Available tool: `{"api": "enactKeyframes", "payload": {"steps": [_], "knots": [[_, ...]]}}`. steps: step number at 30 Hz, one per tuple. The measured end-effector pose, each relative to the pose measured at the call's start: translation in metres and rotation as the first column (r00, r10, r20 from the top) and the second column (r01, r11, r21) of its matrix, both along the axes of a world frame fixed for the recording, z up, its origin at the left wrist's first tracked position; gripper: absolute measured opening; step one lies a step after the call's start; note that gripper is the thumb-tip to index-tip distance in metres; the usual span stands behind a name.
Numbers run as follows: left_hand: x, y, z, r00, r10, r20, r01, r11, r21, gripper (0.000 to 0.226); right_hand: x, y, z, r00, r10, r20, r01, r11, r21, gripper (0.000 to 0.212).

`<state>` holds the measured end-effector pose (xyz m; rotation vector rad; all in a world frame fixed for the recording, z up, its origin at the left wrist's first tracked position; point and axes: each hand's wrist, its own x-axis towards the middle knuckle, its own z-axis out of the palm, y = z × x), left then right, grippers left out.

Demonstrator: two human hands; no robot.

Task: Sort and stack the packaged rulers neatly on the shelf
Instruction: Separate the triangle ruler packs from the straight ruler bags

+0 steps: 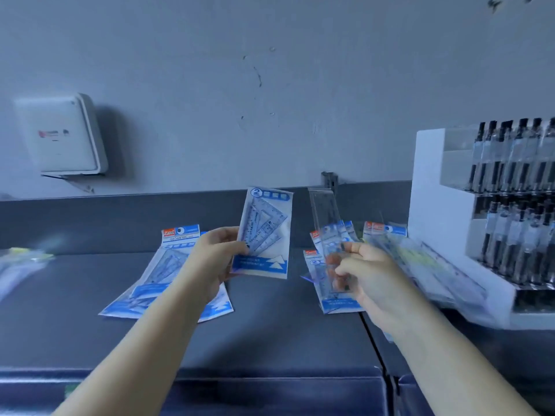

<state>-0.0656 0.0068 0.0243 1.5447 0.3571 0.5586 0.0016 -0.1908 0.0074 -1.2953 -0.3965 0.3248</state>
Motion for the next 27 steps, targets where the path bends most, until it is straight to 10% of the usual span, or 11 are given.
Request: {"api": "enactKeyframes", "payload": {"steps": [9,14,27], "knots": [[-0.046,0.118,-0.013,0.963,0.265,-0.053,-0.236,0.920,0.314,0.035,-0.057,0.120,-0.010,0.980,0.166,0.112,-0.147,0.976,-0.162,0.038],[-0.064,0.176,-0.027,0.838,0.493,-0.233,-0.081,0.535,0.841,0.052,-0.075,0.176,-0.003,0.965,0.191,0.178,-0.142,0.956,-0.256,0.038],[-0.169,0.329,-0.026,0.821,0.559,-0.117,-0.137,0.393,0.909,0.035,-0.143,0.357,0.009,0.961,0.246,0.128,-0.202,0.938,-0.282,0.053]]}}
